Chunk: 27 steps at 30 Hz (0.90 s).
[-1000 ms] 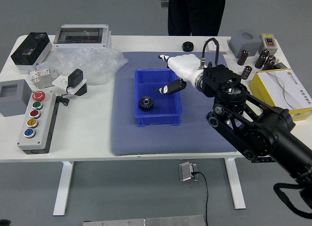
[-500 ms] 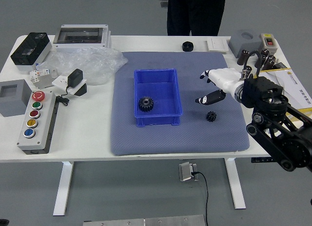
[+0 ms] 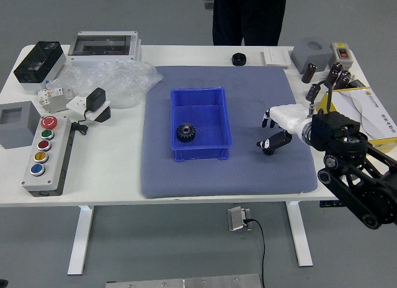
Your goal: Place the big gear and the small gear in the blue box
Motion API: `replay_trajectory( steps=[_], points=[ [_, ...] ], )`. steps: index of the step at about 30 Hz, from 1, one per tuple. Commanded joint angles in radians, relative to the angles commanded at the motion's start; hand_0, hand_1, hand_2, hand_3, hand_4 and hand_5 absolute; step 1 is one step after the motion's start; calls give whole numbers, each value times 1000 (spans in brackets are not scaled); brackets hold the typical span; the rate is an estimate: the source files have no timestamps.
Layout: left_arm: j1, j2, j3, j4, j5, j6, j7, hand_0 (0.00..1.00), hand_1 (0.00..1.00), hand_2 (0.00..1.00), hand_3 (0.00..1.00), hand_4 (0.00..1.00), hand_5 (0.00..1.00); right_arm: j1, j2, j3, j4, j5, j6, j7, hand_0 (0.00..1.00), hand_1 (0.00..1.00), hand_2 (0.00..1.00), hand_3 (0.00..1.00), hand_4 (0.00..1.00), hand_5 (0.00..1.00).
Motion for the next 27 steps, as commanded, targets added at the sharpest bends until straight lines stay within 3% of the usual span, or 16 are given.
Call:
replay_trajectory(
  steps=[27],
  points=[
    [0, -11, 4, 0, 2, -1, 0, 822, 781, 774, 749, 657, 378, -22, 42, -19, -70, -32, -36, 9, 683, 566, 607, 632, 708, 395]
  ],
)
